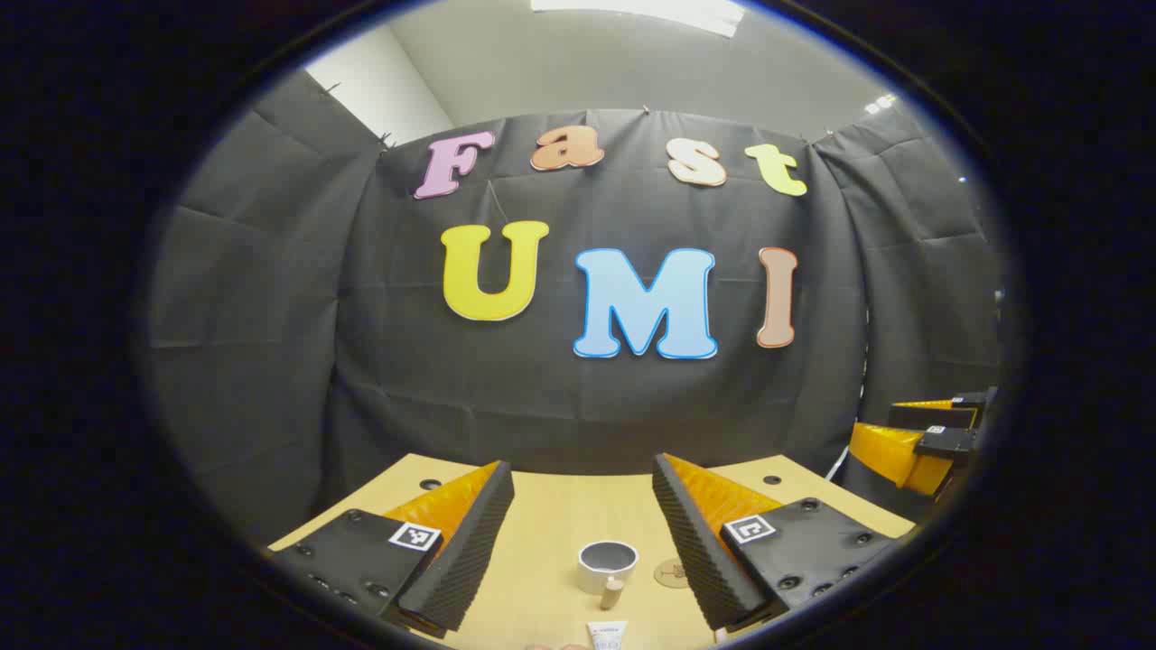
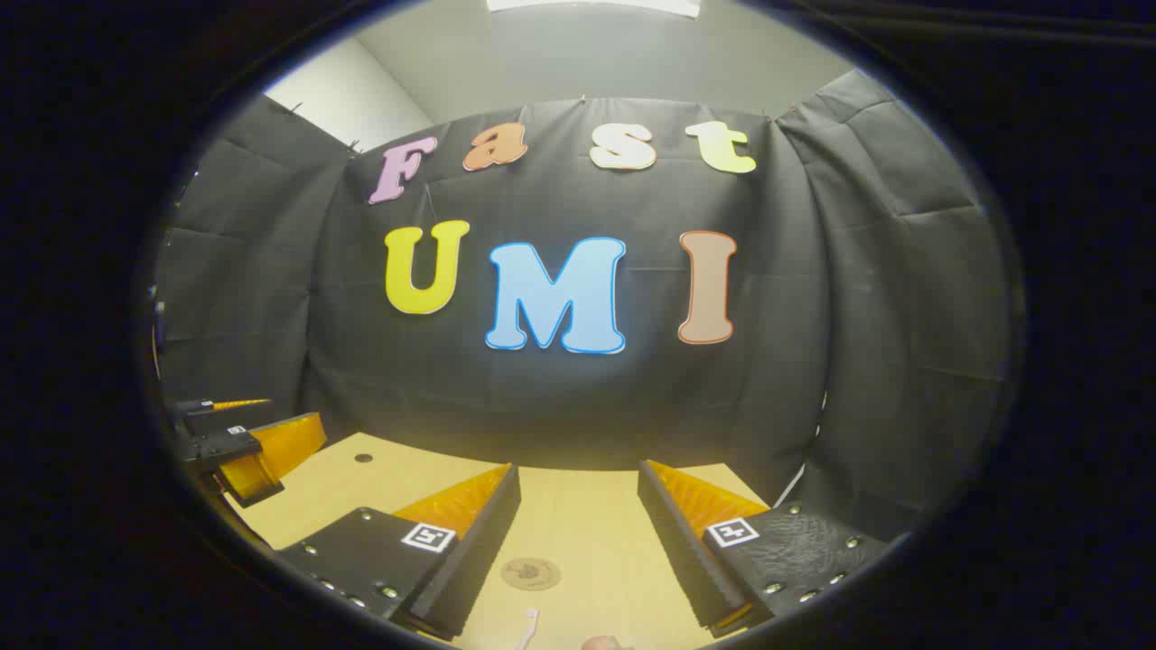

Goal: Put the toothbrush and toothpaste on the desktop into the cup, then pick up the cup and place it on the coaster on the desktop.

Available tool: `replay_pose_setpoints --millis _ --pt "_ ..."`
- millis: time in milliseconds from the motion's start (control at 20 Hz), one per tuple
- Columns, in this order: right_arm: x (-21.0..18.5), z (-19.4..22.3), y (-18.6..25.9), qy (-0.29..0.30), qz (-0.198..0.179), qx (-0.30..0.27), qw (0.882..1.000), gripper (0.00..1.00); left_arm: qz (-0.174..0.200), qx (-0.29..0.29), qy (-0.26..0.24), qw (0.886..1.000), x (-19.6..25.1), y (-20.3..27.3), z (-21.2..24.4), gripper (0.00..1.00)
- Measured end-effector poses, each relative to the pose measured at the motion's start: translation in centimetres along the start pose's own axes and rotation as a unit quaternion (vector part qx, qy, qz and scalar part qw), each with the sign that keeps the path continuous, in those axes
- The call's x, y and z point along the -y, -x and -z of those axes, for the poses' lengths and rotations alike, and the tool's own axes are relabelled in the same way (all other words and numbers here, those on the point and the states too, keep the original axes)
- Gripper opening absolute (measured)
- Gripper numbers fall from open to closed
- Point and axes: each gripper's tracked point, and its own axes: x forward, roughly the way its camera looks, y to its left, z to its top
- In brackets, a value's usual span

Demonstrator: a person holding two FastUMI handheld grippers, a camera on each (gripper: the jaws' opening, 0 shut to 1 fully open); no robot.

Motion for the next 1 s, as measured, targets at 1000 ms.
replay_pose_setpoints --millis 1000 --pt "-2.5 6.6 -0.2 -0.031 -0.029 -0.116 0.992 0.86 0.051 -0.155 -0.008 0.987 2.1 -1.0 10.0 1.0"
